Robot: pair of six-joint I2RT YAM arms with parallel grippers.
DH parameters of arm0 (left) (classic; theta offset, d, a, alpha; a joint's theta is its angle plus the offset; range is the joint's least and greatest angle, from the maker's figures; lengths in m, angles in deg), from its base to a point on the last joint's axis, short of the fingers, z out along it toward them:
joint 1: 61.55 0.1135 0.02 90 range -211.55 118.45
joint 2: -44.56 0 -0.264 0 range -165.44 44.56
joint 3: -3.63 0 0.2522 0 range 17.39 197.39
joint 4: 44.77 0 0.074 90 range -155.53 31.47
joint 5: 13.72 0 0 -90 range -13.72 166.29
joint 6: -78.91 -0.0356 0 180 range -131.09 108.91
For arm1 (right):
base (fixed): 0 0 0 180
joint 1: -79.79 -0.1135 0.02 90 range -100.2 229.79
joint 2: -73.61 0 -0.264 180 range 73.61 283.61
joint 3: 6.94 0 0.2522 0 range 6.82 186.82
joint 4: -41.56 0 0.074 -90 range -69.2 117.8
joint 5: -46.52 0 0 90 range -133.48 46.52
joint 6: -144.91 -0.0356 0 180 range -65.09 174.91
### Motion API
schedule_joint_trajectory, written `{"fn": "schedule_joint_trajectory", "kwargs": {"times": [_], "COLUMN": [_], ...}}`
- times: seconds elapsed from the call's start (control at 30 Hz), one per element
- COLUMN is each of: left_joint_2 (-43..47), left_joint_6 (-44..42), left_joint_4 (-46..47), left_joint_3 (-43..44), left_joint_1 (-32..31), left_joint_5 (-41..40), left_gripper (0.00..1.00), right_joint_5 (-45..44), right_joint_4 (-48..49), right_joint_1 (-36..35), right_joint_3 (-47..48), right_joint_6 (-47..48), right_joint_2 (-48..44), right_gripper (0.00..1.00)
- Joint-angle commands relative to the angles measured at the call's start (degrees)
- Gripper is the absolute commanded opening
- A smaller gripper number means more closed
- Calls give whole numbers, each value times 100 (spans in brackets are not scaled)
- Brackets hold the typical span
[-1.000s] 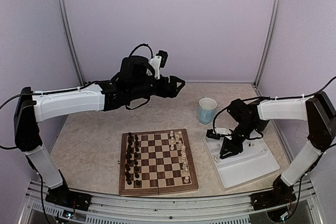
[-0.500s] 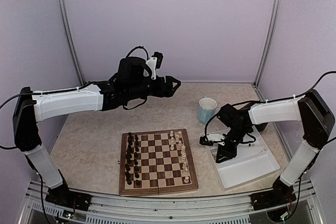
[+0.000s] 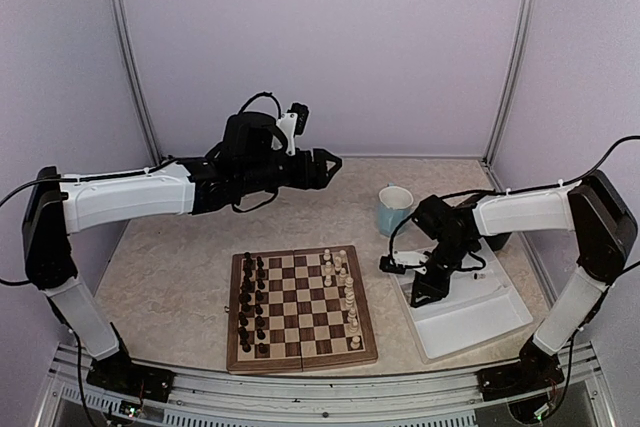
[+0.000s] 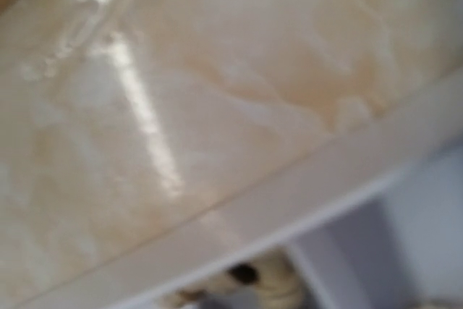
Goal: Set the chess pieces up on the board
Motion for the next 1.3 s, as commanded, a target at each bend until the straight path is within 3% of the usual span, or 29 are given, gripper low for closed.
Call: {"fn": "schedule_joint_trajectory", "kwargs": {"times": [0.0, 0.6, 0.77, 0.93, 1.13, 1.27], "left_joint_2": [226, 240, 133, 15, -110, -99], "left_joint_6": [21, 289, 332, 346, 396, 403], "left_joint_4": [56, 129, 144, 97, 87, 88], "left_joint_3": [-67, -222, -184, -71, -2, -46], "left_joint_1": [9, -48, -54, -48, -41, -39], "left_joint_5": [86, 105, 121, 303, 378, 399], "left_gripper": [81, 81, 81, 81, 81, 81], "right_joint_5": [527, 99, -70, -880, -1568, -1979], "right_joint_4": [-213, 297, 327, 533, 622, 691], "right_joint_1": [-39, -69, -92, -382, -471, -393], "right_joint_3": [190, 393, 377, 247, 278, 199], "right_joint_6": [-89, -759, -809, -876, -961, -994], "right_joint_2": [-31, 648, 514, 252, 639, 562], "right_gripper": [32, 38, 46, 51, 37, 34]}}
